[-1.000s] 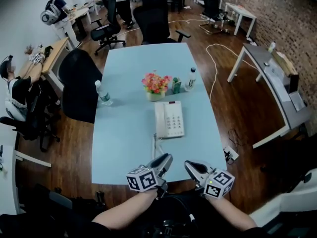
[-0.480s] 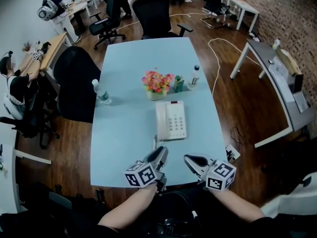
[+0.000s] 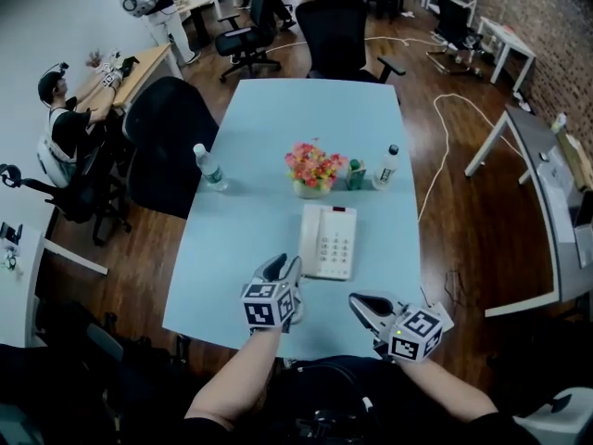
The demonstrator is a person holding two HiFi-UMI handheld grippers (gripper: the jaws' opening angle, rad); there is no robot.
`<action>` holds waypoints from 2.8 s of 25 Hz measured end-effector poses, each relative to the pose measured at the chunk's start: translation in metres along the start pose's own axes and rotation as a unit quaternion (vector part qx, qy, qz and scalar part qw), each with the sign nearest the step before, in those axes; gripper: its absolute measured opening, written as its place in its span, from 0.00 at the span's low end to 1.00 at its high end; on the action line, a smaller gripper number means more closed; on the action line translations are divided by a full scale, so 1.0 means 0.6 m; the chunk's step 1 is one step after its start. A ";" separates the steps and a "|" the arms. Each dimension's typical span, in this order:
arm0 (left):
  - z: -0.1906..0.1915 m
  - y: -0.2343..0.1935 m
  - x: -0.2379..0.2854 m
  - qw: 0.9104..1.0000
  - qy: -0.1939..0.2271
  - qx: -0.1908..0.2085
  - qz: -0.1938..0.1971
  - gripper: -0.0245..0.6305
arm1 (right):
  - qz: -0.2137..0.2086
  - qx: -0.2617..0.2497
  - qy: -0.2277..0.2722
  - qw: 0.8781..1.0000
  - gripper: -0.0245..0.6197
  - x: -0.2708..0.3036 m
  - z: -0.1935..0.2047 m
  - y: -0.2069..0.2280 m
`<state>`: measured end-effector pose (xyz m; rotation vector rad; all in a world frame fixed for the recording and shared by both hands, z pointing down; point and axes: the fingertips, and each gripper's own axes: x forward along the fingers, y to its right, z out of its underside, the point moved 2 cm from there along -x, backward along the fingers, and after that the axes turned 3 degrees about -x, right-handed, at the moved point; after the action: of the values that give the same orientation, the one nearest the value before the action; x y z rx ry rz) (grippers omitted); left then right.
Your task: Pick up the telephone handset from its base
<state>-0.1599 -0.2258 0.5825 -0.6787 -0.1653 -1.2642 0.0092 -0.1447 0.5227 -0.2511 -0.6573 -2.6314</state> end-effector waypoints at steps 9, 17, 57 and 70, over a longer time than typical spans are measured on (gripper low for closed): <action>-0.046 -0.004 0.194 0.993 -0.094 0.060 -0.040 0.43 | 0.002 0.022 0.041 0.999 0.06 -0.017 -0.014 0.046; -0.007 -0.041 0.278 0.980 -0.166 0.079 -0.070 0.46 | 0.036 0.043 0.065 0.996 0.07 -0.029 -0.016 0.075; -0.096 0.013 0.027 0.994 -0.049 -0.015 0.095 0.41 | 0.033 0.009 0.074 0.997 0.07 0.011 -0.034 0.001; -0.069 -0.043 -0.157 0.989 -0.015 -0.072 0.127 0.41 | 0.025 -0.016 0.059 0.998 0.06 0.034 -0.022 -0.024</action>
<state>-0.2238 -0.1751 0.5149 -0.8173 -0.0109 -1.0270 -0.0162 -0.1464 0.5109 -0.1175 -0.5622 -2.5879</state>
